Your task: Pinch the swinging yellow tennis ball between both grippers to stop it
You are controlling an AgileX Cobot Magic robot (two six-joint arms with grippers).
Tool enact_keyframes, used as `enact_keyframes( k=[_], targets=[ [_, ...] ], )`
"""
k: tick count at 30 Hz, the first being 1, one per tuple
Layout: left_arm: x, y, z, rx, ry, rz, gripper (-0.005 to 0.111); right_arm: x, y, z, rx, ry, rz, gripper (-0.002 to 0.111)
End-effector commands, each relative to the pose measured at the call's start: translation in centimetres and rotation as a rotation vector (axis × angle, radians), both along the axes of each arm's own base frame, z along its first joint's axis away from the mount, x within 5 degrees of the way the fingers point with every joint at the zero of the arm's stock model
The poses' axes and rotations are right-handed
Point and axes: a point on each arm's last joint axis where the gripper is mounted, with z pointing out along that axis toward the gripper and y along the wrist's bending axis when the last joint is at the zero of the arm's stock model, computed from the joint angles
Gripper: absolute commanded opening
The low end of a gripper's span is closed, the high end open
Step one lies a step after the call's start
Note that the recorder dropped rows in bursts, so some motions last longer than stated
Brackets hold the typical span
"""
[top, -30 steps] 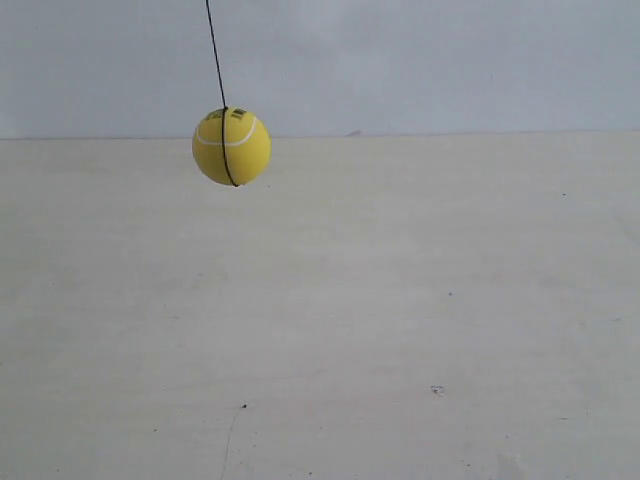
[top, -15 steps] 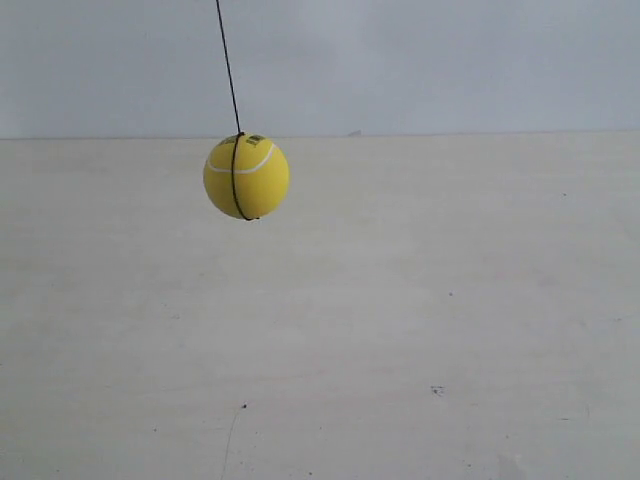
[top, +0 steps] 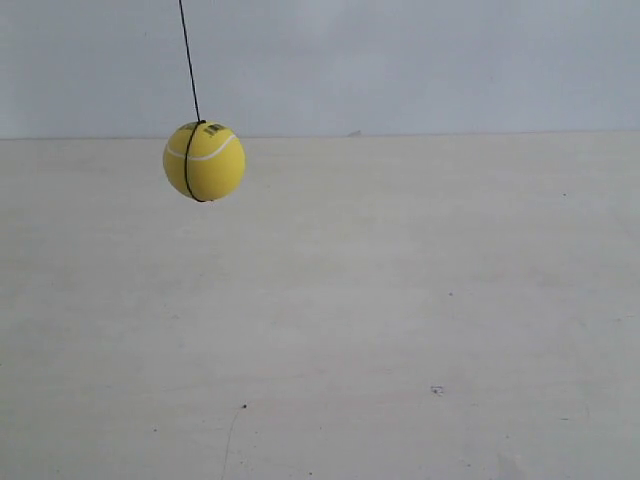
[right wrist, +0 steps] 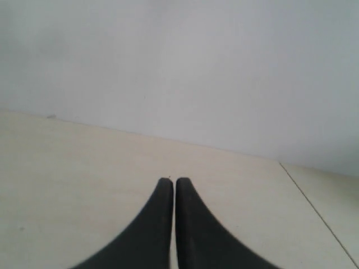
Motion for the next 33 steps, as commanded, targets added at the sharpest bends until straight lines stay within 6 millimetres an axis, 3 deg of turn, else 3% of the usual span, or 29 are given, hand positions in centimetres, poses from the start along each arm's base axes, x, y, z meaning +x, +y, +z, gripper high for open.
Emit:
enact_keyframes(
  k=[1, 10, 33],
  targets=[
    [0.00, -0.01, -0.15, -0.013, 0.006, -0.002, 0.005, -0.27, 0.55, -1.29, -0.068, 0.134, 0.064, 0.000],
    [0.00, -0.01, -0.15, -0.013, 0.006, -0.002, 0.005, -0.33, 0.09, -1.75, 0.118, 0.188, -0.005, 0.000],
    [0.00, -0.01, -0.15, -0.013, 0.006, -0.002, 0.005, -0.39, 0.18, -2.03, 0.104, 0.219, 0.005, 0.000]
  ],
)
